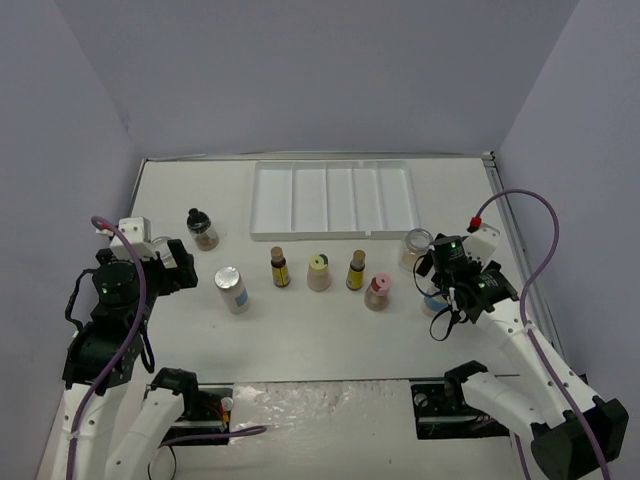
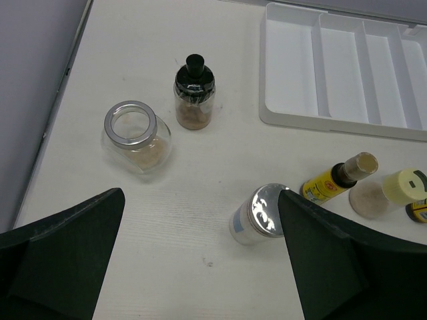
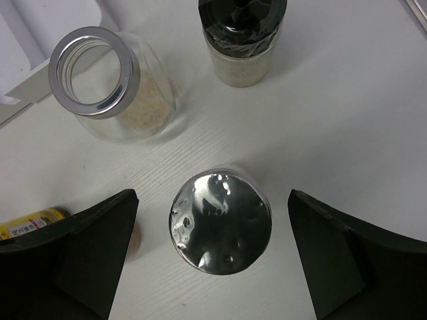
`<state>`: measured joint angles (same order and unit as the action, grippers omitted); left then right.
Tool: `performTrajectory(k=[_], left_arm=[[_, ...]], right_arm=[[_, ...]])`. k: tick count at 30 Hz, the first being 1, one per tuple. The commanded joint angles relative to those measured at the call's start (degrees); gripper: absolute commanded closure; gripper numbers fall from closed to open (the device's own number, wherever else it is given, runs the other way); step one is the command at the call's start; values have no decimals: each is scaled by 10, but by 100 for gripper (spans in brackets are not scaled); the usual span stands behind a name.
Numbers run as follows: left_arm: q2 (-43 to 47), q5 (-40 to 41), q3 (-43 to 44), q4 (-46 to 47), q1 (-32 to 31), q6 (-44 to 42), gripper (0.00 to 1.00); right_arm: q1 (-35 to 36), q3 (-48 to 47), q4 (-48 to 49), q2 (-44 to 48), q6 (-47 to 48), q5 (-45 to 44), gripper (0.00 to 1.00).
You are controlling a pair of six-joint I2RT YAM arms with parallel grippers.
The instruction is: Organize the condiment bottles
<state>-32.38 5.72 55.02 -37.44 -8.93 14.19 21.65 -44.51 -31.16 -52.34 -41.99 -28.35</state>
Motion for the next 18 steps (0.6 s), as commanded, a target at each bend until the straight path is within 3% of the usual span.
performTrajectory(k=[1, 10, 16, 18], left_arm=[[0, -8, 5, 32, 0, 10, 3], [0, -16, -2, 38, 0, 16, 3], [-2, -17, -1, 41, 0, 17, 3], [-3, -18, 0, 42, 0, 18, 3]], right_arm=[[-22, 4, 0, -23, -36, 4, 9], [-28, 17, 0, -47, -52, 26, 12], [-28, 3, -4, -36, -42, 25, 40], [-28, -4, -11, -31, -39, 19, 55]])
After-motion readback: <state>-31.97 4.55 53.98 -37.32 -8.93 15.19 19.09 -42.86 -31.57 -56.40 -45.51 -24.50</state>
